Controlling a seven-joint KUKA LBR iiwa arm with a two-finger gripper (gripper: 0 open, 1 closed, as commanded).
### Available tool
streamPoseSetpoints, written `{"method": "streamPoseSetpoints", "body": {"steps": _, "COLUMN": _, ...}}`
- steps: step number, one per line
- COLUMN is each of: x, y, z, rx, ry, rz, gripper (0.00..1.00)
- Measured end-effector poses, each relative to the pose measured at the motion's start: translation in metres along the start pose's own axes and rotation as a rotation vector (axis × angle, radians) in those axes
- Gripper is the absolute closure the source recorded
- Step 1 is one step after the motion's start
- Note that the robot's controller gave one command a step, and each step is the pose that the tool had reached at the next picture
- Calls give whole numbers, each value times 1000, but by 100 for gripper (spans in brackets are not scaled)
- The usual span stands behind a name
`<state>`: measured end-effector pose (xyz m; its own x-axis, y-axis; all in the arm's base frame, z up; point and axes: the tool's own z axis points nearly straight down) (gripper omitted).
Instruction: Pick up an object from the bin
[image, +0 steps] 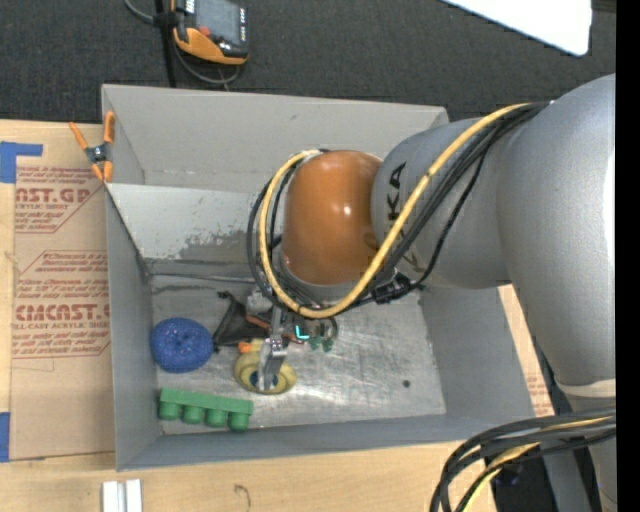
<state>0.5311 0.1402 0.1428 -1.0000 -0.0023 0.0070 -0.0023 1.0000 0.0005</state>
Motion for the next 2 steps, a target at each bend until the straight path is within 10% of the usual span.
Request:
{"method": "streamPoseSetpoints", "body": {"steps": 1, "x": -2, "y": 0, "z": -4, "rx": -1, "ry": -7, "rz": 1, "gripper": 0}}
{"method": "streamPoseSetpoints", "body": {"steps": 2, "x": -41, "y": -20, "z": 58, "rx": -14, "ry": 3, "rz": -63, "gripper": 100}}
